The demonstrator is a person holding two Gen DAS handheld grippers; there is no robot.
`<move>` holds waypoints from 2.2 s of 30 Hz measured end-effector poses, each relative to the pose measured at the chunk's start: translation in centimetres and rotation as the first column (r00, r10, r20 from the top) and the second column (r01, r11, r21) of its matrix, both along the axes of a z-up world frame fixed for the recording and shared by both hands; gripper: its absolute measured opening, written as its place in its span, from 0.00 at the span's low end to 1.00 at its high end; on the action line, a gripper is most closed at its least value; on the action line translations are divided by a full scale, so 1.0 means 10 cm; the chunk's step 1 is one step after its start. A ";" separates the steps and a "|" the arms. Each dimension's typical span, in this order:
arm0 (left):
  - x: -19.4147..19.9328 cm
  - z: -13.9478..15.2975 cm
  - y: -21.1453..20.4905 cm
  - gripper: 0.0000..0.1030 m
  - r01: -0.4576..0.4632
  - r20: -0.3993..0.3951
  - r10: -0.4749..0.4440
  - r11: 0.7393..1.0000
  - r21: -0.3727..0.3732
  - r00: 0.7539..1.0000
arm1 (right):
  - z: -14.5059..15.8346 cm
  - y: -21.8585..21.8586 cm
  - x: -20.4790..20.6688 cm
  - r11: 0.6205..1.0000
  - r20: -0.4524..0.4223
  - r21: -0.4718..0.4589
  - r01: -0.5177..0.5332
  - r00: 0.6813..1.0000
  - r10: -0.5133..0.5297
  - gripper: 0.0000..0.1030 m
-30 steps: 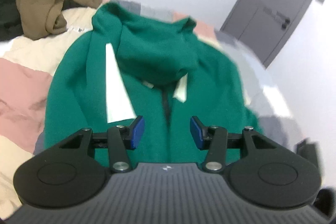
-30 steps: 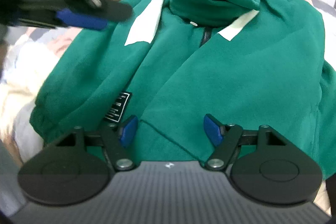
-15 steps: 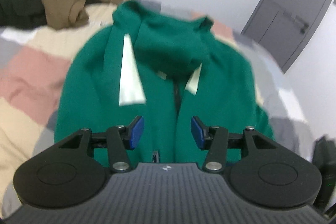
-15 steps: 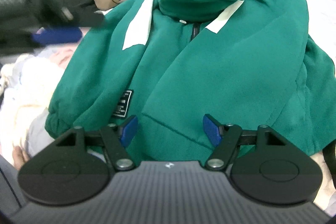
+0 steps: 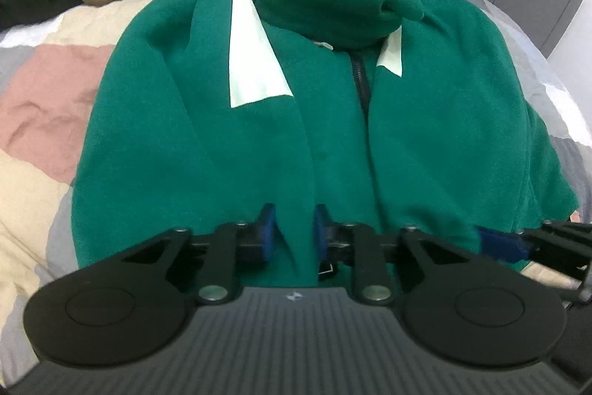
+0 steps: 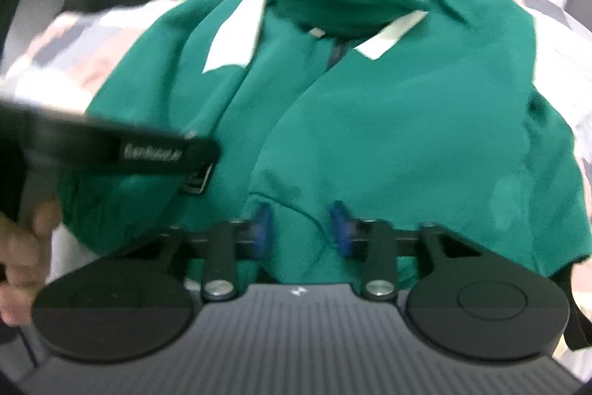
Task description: Fold large clothes
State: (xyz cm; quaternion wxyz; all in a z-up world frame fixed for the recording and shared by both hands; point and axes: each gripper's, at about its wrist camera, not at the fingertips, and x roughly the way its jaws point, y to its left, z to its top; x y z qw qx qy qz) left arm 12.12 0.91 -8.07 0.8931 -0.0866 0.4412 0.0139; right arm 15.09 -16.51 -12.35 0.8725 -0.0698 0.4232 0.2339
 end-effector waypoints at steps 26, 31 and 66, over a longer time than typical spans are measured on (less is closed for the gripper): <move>0.46 0.77 3.05 0.03 -0.566 0.153 0.553 0.823 0.050 0.819 | 1.30 -2.67 1.61 0.824 0.195 0.171 0.540 0.801 -0.566 0.14; 0.73 0.35 3.35 0.03 -0.638 0.125 0.626 0.763 0.106 0.770 | 0.85 -3.09 2.01 0.726 0.217 0.156 0.670 0.693 -0.687 0.14; 0.70 0.82 2.48 0.51 -0.465 0.261 0.447 0.885 0.010 0.856 | 0.91 -2.88 2.01 0.706 0.207 0.347 0.617 0.684 -0.699 0.56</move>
